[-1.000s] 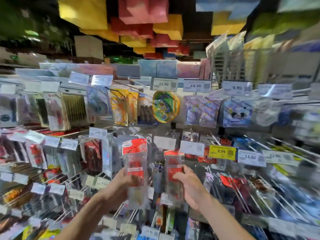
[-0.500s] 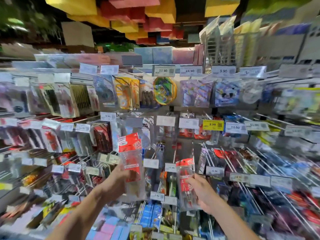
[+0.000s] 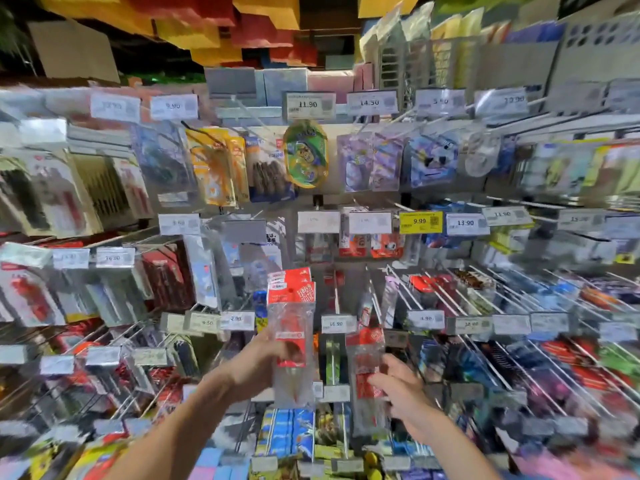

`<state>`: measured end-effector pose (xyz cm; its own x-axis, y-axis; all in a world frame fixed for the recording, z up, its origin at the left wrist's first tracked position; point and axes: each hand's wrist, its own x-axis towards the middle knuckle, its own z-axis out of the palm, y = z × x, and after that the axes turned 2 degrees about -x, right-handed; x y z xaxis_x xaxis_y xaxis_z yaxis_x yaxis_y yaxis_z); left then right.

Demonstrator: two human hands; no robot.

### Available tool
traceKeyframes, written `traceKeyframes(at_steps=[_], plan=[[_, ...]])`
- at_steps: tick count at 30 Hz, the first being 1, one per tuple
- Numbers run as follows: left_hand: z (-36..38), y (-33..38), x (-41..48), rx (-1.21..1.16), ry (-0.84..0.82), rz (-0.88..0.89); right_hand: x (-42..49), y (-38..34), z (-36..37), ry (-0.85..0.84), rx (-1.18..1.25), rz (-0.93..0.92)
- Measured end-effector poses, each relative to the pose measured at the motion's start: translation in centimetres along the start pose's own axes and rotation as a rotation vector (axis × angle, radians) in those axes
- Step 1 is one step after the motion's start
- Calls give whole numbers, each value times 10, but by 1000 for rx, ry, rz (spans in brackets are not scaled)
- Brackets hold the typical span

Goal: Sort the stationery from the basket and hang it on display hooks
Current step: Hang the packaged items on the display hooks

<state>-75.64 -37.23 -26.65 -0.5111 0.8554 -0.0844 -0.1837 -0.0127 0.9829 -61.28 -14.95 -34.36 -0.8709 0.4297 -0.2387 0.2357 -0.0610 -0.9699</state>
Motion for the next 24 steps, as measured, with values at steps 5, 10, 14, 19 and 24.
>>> traceKeyframes(at_steps=[5,10,14,19,24], plan=[[-14,-70,53,115,-116,136,51,79,4,4,6,-84],[-26,-119,93,86,-107,376,122,136,5,54,0,-324],[-33,-149,116,41,-68,550,171,165,9,155,-98,-517],[-50,-183,128,249,-211,680,195,171,25,128,28,-873],[-43,-191,119,231,-255,717,205,174,35,143,9,-1040]])
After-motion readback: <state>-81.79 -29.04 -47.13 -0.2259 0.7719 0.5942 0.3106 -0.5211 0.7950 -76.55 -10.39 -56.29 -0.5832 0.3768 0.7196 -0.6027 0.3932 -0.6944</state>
